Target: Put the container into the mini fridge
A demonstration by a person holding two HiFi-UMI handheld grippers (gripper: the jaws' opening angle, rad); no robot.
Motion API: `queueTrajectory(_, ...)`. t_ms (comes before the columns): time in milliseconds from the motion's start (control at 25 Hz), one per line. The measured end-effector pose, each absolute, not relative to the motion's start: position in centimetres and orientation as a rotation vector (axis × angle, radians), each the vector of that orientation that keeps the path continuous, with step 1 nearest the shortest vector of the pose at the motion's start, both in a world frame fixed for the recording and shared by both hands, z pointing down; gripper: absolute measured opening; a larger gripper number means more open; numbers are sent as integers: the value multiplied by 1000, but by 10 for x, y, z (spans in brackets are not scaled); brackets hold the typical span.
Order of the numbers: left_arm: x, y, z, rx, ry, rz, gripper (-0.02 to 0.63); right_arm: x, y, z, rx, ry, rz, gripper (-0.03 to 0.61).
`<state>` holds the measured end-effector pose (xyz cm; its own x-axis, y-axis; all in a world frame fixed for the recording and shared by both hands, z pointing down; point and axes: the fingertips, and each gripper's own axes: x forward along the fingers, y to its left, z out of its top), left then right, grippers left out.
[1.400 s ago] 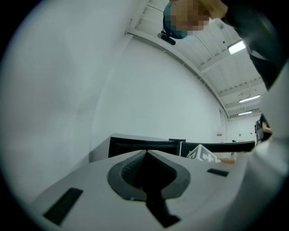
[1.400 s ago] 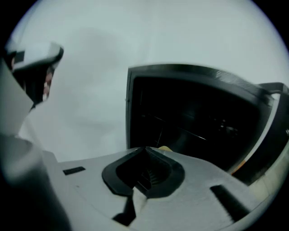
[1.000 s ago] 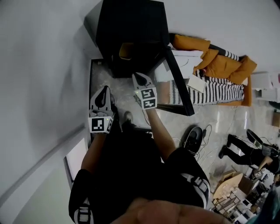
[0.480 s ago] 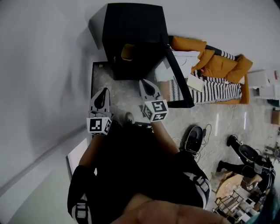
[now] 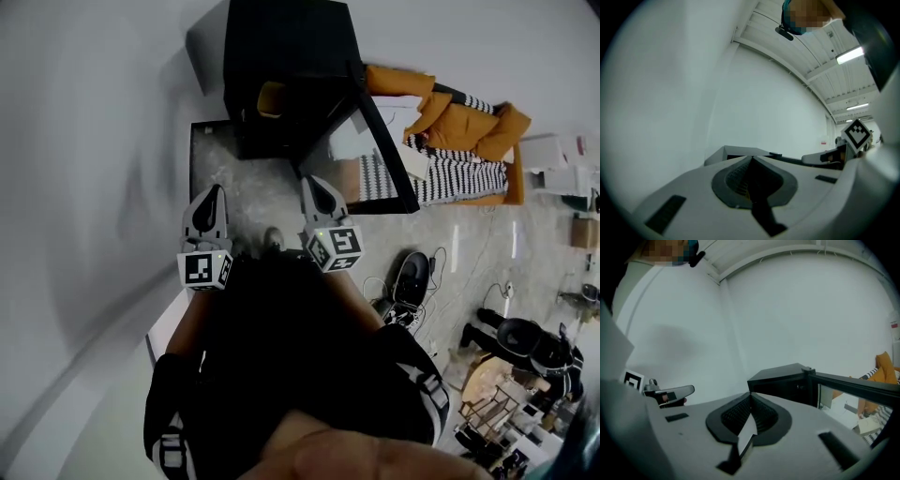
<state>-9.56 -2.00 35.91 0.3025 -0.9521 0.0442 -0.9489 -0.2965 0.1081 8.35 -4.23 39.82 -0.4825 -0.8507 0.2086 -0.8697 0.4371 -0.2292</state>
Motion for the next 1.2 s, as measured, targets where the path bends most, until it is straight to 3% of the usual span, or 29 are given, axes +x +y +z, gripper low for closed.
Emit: queueTrajectory(1200, -77, -11, 372, 2465, -1706, -84, 5, 73, -18, 399, 1597, -2621, 396, 0)
